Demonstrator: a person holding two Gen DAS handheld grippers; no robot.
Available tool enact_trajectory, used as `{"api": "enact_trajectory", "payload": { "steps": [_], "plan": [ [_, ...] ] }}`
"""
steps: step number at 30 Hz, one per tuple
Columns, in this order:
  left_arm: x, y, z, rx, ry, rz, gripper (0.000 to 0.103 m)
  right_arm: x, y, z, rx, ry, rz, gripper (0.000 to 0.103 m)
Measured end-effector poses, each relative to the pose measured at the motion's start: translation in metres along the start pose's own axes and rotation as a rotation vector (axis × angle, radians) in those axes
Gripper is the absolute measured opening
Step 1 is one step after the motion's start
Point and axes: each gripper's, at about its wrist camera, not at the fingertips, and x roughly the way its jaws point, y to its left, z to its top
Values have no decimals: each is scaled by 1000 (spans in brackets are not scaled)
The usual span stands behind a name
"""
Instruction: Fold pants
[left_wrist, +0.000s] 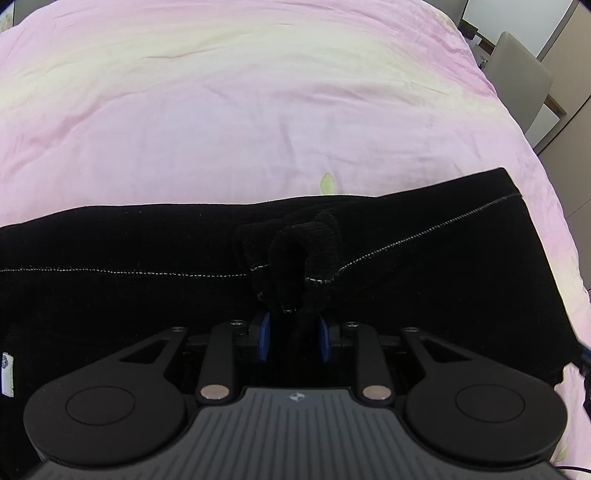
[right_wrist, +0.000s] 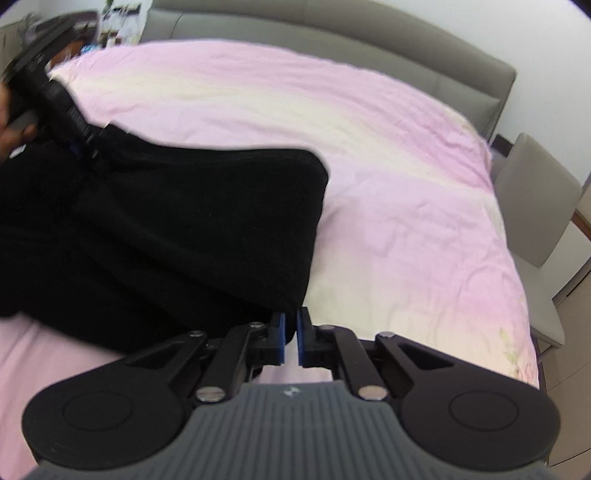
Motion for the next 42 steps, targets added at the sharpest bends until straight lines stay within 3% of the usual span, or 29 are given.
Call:
{"api": "enact_trajectory", "payload": {
  "steps": [2, 5, 11, 13, 15, 18, 21, 23, 27, 32, 37, 42],
  "plan": [
    [5, 0, -2, 4, 5, 2, 30, 10, 13, -20, -44, 68, 9, 0],
    [7, 0, -5, 16, -3, 12, 34, 28, 21, -34, -53, 101, 9, 0],
    [-4, -1, -8, 104, 3, 30, 48, 25, 0, -30, 29, 153, 37, 0],
    [-12, -4, -12, 165, -2, 47, 60, 18, -7, -33, 67, 190, 45, 0],
    [-22, -6, -17, 215, -3, 58, 69, 8, -12, -35, 92, 189, 38, 0],
    [-41, -7, -26, 269, -14, 68, 72, -6, -14, -26, 114, 178, 47, 0],
    [-59, -9, -38, 336, -33, 175, 71, -17, 1, -13, 89, 162, 66, 0],
    [-77, -3, -48, 346, -61, 194, 71, -25, 17, -1, 52, 140, 63, 2],
    [-118, 20, -72, 281, -135, 253, 71, -27, 42, 27, 59, 105, 118, 19],
    [-156, 68, -101, 111, -187, 357, 72, -17, 100, 51, 27, 116, 231, 21],
    [-180, 129, -118, -80, -215, 351, 78, -12, 162, 80, -4, 115, 318, 32],
    [-190, 177, -127, -202, -231, 327, 84, -7, 223, 113, -52, 112, 366, 38]
  ]
}}
